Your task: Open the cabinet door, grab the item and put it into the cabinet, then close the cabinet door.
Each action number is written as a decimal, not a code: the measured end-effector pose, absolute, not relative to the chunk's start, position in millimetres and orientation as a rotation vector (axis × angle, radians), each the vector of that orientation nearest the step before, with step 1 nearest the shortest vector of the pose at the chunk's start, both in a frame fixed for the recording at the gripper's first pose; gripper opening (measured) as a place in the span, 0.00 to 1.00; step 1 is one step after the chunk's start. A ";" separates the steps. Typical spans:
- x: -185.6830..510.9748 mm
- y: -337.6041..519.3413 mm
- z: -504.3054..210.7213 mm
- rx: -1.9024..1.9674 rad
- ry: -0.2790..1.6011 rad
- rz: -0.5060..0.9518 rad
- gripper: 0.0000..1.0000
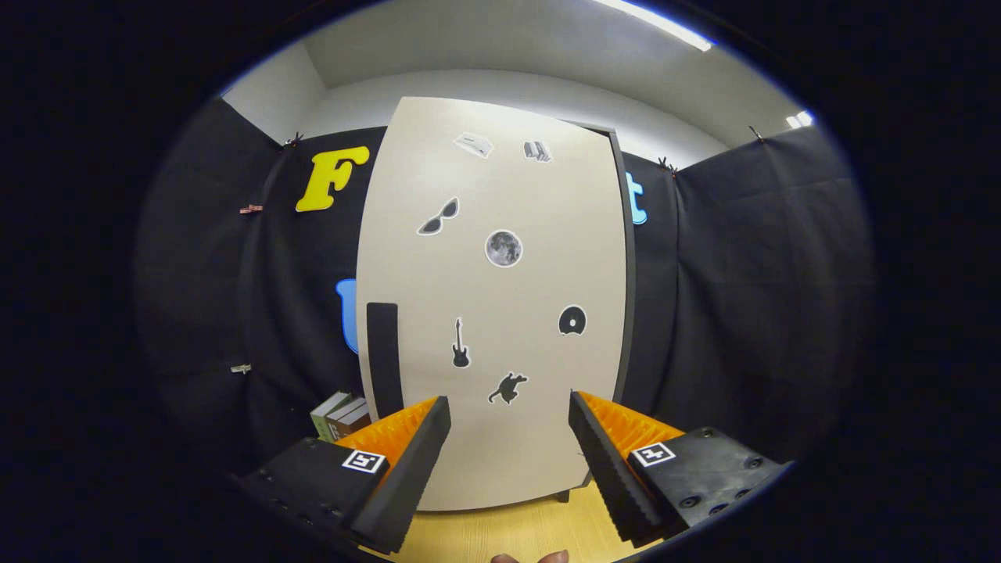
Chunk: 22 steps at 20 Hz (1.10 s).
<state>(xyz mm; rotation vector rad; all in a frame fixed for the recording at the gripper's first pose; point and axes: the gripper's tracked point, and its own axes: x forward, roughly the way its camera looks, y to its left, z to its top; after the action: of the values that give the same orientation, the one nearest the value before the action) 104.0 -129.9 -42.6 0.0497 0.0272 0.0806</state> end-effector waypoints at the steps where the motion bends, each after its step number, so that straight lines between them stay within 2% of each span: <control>1: 103.0 -128.7 -41.7 0.050 0.028 0.085 0.98; 22: 82.9 -113.6 -39.2 0.061 0.053 0.135 0.98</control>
<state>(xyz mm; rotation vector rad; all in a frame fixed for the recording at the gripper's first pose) 82.9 -113.6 -39.2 0.0605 0.0529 0.1354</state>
